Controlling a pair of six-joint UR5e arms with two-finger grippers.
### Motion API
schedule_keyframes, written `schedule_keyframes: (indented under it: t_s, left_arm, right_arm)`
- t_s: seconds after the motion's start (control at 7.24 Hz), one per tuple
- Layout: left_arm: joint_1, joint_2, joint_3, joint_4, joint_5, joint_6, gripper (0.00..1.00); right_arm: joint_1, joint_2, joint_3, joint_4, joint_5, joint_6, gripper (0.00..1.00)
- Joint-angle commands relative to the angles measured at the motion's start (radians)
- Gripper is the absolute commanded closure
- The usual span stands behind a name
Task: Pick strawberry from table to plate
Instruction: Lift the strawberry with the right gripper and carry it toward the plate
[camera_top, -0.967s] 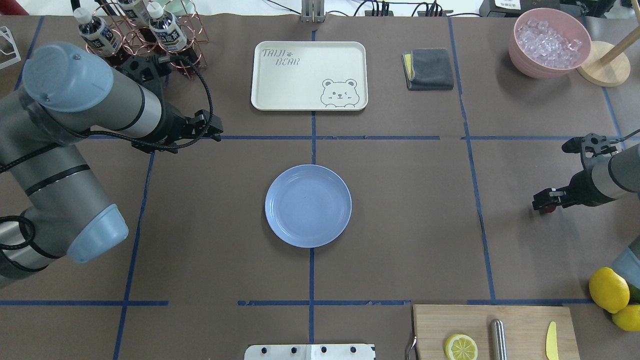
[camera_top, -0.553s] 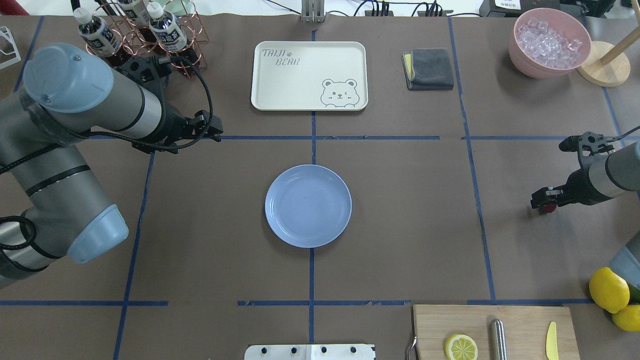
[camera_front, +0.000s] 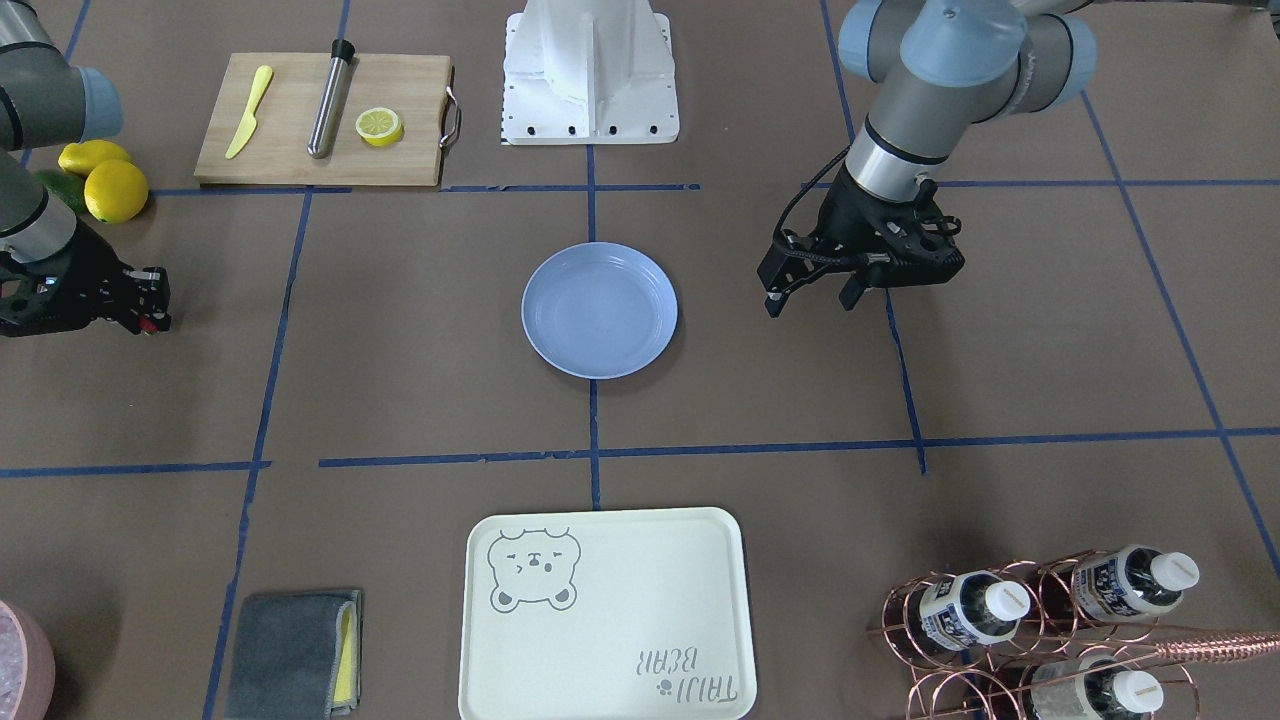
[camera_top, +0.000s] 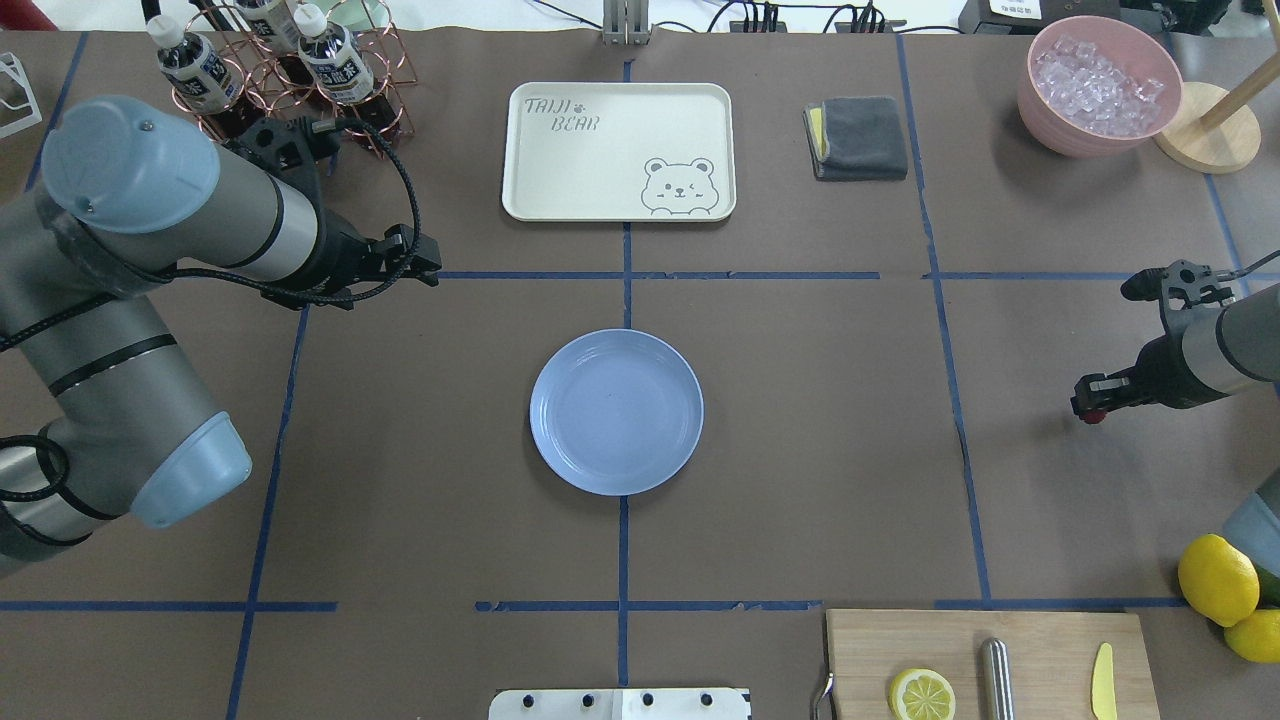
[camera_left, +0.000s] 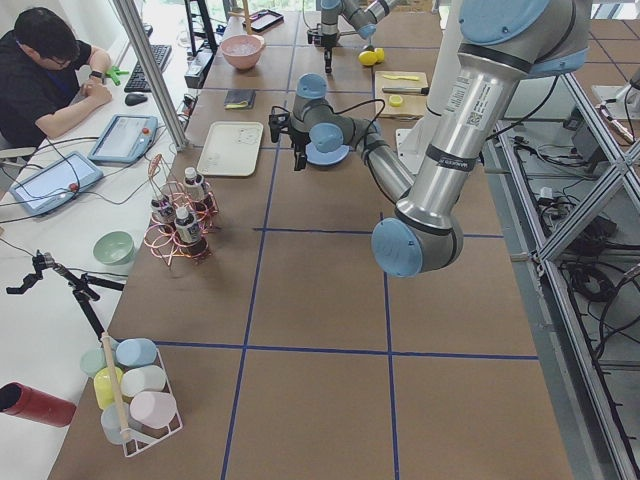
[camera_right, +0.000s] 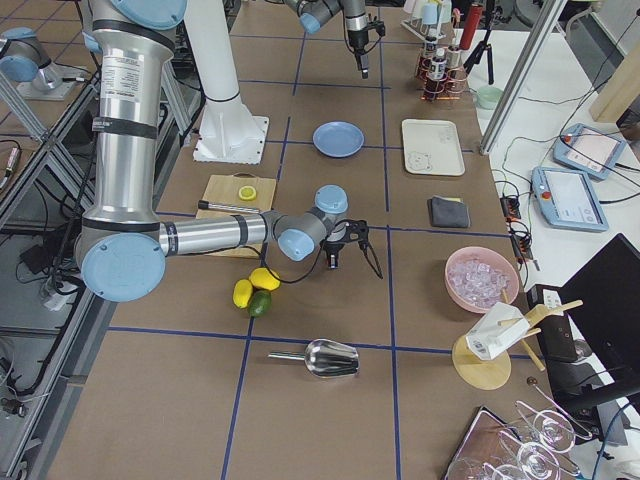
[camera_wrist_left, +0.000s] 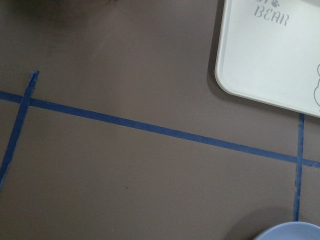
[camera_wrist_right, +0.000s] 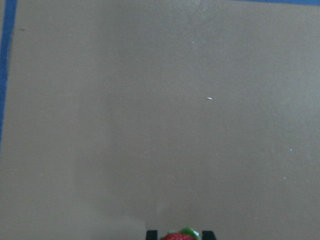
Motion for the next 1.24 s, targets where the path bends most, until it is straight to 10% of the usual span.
schedule_keyframes:
  t_s: [0.0, 0.41, 1.11]
  left_arm:
    - [-0.002, 0.000, 0.001, 0.000, 0.000, 0.000, 0.00]
    - [-0.086, 0.063, 0.007, 0.009, -0.011, 0.277, 0.00]
    - [-0.302, 0.178, 0.080, -0.002, -0.100, 0.696, 0.00]
  right_arm:
    - [0.031, 0.000, 0.104, -0.012, 0.011, 0.003, 1.00]
    - [0.008, 0.387, 0.221, -0.567, 0.060, 0.052, 1.00]
    - [-0.291, 0.827, -0.060, -0.615, -0.108, 0.391, 1.00]
